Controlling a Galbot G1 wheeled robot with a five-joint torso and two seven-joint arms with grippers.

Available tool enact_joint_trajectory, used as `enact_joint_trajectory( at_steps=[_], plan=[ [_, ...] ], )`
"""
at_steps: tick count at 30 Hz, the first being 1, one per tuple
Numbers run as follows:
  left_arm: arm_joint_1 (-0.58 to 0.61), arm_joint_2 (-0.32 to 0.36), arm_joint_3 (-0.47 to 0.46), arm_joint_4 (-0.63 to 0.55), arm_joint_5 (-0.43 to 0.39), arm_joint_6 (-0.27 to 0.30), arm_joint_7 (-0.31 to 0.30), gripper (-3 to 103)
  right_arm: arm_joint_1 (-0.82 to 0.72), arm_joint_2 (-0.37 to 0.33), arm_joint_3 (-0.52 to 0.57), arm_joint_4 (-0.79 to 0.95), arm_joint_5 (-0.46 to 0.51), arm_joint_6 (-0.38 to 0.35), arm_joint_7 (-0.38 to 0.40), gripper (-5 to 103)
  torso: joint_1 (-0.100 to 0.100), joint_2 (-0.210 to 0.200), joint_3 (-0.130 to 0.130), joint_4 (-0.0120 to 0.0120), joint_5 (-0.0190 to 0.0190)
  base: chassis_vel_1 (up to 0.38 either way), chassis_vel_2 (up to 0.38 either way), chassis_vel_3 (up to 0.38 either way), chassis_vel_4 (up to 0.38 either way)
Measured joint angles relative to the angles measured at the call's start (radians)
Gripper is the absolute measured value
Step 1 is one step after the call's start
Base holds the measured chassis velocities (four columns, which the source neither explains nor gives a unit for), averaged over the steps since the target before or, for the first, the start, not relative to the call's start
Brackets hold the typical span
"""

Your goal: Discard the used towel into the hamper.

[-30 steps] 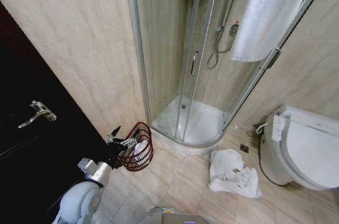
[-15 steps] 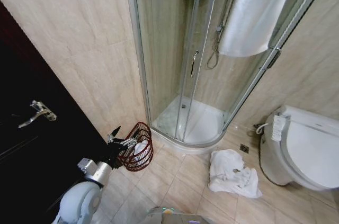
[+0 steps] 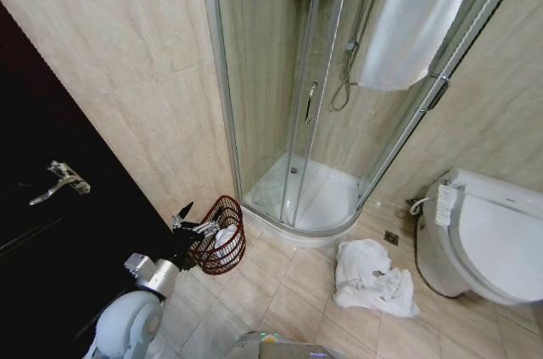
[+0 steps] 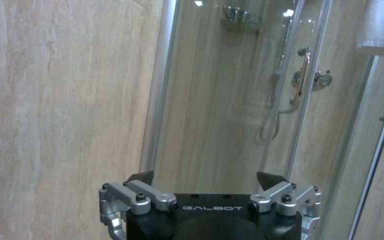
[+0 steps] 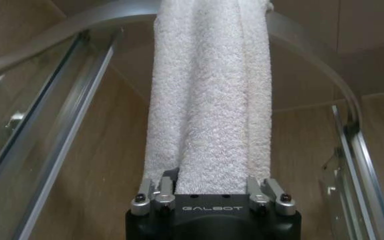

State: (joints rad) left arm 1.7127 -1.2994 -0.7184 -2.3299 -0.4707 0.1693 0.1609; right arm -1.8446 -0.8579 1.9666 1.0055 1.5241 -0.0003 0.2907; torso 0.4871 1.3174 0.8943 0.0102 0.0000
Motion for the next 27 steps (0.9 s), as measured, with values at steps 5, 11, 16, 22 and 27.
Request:
enact_joint_trajectory(
  at_steps=[5, 11, 16, 22, 27],
  plan=[
    [0.000, 0.000, 0.000, 0.000, 0.000, 0.000, 0.000, 100, 0.003, 0.018, 0.001, 0.017, 0.006, -0.004, 0.001, 38, 0.000, 0.000, 0.000, 0.0000, -0.0001, 0.000, 0.000, 0.000, 0.000],
    [0.000, 0.000, 0.000, 0.000, 0.000, 0.000, 0.000, 100, 0.020, 0.057, -0.017, 0.055, 0.007, -0.005, 0.000, 22, 0.000, 0.000, 0.000, 0.0000, 0.0000, 0.000, 0.000, 0.000, 0.000],
    [0.000, 0.000, 0.000, 0.000, 0.000, 0.000, 0.000, 100, 0.039, 0.099, -0.038, 0.106, 0.008, -0.005, 0.000, 12, 0.000, 0.000, 0.000, 0.0000, -0.0001, 0.000, 0.000, 0.000, 0.000],
    [0.000, 0.000, 0.000, 0.000, 0.000, 0.000, 0.000, 100, 0.070, 0.169, -0.072, 0.198, 0.011, -0.005, 0.001, 7, 0.000, 0.000, 0.000, 0.0000, 0.0001, 0.000, 0.000, 0.000, 0.000],
    [0.000, 0.000, 0.000, 0.000, 0.000, 0.000, 0.000, 100, 0.132, 0.262, -0.134, 0.331, 0.012, -0.007, 0.001, 7, 0.000, 0.000, 0.000, 0.0003, -0.0001, 0.000, 0.000, 0.000, 0.000]
  ],
)
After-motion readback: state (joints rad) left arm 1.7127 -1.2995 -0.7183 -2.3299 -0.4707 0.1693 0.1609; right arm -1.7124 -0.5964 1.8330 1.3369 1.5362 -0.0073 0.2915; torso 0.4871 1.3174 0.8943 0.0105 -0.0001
